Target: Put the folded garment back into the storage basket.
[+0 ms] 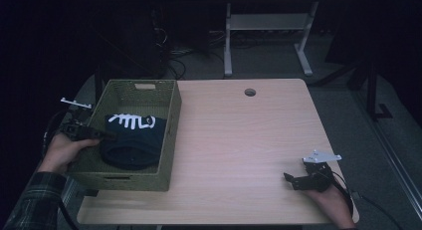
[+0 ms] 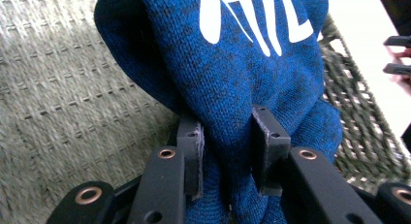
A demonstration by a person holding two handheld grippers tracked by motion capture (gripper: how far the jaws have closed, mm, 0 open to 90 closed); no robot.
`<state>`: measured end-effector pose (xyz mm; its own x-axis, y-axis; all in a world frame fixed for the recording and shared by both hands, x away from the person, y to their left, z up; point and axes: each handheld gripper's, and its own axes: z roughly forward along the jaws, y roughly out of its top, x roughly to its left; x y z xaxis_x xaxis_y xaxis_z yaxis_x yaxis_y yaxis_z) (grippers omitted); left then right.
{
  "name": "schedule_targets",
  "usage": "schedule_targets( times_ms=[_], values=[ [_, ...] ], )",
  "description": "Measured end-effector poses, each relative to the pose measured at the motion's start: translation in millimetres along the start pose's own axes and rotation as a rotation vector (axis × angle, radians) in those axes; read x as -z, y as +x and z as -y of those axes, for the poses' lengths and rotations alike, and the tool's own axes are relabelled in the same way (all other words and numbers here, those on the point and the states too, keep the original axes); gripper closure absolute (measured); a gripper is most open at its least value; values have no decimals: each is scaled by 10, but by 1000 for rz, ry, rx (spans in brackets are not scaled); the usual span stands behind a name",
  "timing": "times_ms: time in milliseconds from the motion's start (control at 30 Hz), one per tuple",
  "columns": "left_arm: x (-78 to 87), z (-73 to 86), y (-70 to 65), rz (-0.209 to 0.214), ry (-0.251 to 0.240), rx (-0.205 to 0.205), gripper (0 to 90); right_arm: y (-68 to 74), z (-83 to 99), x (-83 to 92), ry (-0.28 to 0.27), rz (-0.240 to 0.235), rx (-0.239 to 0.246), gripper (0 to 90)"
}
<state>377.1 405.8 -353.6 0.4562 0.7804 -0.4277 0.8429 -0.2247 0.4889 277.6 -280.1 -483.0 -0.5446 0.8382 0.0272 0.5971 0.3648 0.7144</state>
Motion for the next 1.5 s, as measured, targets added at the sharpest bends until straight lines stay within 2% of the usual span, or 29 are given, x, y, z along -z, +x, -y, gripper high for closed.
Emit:
schedule_targets(
  times_ms=[67, 100, 200, 367, 433, 567, 633, 700, 800, 867, 1100, 1267, 1400, 1500],
  values=[
    [-46, -15, 15, -11, 16, -2, 694, 0, 0, 0, 0, 0, 0, 74],
    [-94, -29, 16, -36, 40, -10, 693, 0, 0, 0, 0, 0, 0, 74],
    [-154, -51, 28, -44, 45, -10, 689, 0, 0, 0, 0, 0, 0, 75],
    [-201, -67, 34, -114, 70, -36, 664, 0, 0, 0, 0, 0, 0, 74],
    [-206, -65, 34, -130, 73, -45, 637, 0, 0, 0, 0, 0, 1, 74],
    [-161, -70, 27, -209, 48, -55, 510, 0, 0, 0, 0, 0, 0, 75],
    [-94, -77, 16, -272, 30, -68, 450, 0, 0, 0, 0, 0, 0, 75],
    [-36, -80, 1, -306, 16, -81, 400, 0, 0, 0, 0, 0, 0, 74],
    [32, -81, -28, -316, -12, -91, 326, 0, 0, 0, 0, 0, 1, 75],
    [45, -79, -55, -322, -23, -99, 307, 0, 0, 0, 0, 0, 1, 74],
    [21, -106, -178, -311, -40, -133, 195, 0, 0, 0, 0, 0, 0, 74],
    [-13, -174, -325, -287, -69, -168, 170, 0, 0, 0, 1, 0, 0, 74],
    [-56, -207, -426, -288, -72, -193, 135, 0, 0, 0, 0, 0, 0, 74],
    [-113, -245, -560, -279, -83, -219, 130, -1, 0, 0, 0, 0, 1, 74]
  ],
)
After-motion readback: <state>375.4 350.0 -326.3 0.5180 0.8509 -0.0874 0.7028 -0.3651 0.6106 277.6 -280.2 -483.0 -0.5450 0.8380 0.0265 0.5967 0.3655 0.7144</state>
